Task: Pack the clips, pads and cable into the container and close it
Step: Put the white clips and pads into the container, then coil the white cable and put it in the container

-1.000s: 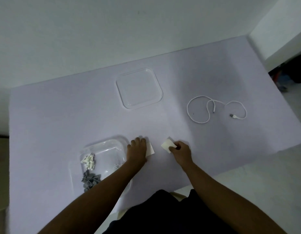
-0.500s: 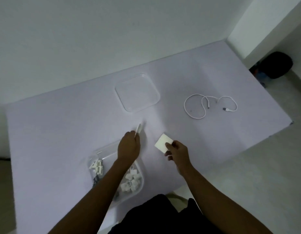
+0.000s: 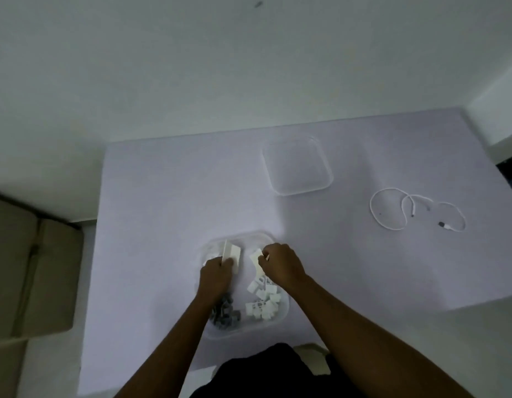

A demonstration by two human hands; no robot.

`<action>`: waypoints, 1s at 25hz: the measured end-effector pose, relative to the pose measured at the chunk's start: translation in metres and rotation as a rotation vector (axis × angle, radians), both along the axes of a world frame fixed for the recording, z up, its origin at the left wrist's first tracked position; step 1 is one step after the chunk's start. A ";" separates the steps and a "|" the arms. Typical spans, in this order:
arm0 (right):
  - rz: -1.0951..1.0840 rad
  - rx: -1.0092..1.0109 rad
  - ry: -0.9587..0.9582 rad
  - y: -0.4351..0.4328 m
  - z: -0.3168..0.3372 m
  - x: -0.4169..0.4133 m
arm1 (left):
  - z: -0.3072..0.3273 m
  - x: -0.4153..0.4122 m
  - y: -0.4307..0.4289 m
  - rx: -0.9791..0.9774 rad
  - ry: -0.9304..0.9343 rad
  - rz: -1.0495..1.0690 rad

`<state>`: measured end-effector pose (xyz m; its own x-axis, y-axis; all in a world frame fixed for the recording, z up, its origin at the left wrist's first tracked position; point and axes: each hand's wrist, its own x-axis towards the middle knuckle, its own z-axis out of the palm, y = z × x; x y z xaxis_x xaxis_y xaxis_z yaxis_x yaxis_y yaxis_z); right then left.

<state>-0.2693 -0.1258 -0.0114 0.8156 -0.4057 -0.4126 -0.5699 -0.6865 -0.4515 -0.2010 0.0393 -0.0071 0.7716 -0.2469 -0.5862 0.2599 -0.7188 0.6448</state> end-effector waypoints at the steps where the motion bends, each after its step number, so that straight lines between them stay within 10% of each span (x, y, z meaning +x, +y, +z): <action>1: 0.012 -0.020 0.026 0.000 -0.001 0.001 | -0.007 -0.006 -0.004 0.016 0.025 -0.017; 14: 0.075 -0.042 0.172 0.007 0.005 0.014 | -0.039 -0.016 -0.016 0.025 0.052 -0.110; 22: -0.081 -0.002 -0.119 -0.019 0.014 -0.005 | -0.015 -0.009 -0.010 0.424 -0.395 -0.550; 25: -0.181 0.061 -0.227 -0.038 0.020 -0.014 | 0.000 -0.004 -0.029 0.269 -0.467 -0.457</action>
<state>-0.2831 -0.1640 0.0087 0.8061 -0.5334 -0.2562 -0.5608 -0.5504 -0.6185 -0.2048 0.0101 -0.0070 0.8109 -0.4995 -0.3049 -0.3668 -0.8398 0.4002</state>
